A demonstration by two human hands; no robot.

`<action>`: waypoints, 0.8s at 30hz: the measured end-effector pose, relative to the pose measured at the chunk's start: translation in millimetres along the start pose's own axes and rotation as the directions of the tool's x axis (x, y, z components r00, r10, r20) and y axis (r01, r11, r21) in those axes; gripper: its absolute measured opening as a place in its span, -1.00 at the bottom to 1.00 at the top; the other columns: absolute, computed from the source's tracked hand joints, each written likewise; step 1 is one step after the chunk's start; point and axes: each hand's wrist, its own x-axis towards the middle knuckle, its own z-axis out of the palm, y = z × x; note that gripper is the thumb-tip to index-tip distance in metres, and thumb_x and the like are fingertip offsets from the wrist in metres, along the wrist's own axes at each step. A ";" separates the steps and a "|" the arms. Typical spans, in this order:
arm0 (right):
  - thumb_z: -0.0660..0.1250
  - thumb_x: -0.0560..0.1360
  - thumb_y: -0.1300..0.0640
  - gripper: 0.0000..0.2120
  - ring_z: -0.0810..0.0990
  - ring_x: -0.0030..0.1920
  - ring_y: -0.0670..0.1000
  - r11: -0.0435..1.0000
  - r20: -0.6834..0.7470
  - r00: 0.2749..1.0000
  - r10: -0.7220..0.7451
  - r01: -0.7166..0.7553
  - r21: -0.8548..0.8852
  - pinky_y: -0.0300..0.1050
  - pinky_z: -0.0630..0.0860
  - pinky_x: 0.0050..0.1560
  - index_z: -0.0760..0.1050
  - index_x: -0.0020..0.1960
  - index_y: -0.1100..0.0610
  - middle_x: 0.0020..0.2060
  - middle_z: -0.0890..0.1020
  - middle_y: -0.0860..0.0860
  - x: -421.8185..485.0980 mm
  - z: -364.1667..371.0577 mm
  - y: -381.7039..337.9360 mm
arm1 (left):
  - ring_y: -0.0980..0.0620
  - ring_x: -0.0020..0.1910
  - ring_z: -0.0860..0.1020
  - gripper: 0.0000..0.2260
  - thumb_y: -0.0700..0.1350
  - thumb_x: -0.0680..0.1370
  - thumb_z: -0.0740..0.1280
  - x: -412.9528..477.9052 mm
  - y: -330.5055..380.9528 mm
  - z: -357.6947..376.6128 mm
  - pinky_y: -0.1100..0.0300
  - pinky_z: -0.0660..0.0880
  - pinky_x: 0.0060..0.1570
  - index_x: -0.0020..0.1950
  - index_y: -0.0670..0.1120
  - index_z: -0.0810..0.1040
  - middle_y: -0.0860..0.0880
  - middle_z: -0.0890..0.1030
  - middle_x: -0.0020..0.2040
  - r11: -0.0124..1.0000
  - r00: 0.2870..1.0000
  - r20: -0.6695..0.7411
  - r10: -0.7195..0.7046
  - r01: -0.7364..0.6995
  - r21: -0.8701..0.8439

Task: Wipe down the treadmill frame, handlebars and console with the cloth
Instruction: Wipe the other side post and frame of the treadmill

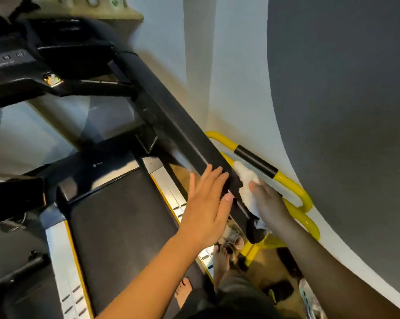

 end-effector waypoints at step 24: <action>0.06 0.66 -0.01 -0.49 0.35 0.39 0.13 0.472 0.200 0.868 -0.454 0.425 -0.772 -0.03 0.35 0.26 0.03 0.57 0.00 0.49 0.26 0.08 -0.5 22.8 -47.9 | 0.11 0.59 -0.13 -0.52 0.08 0.70 0.04 -50.8 -15.0 1.3 0.05 -0.24 0.54 0.58 -0.07 0.19 -0.01 0.11 0.61 0.983 0.991 -0.108 -0.083 0.063 -0.174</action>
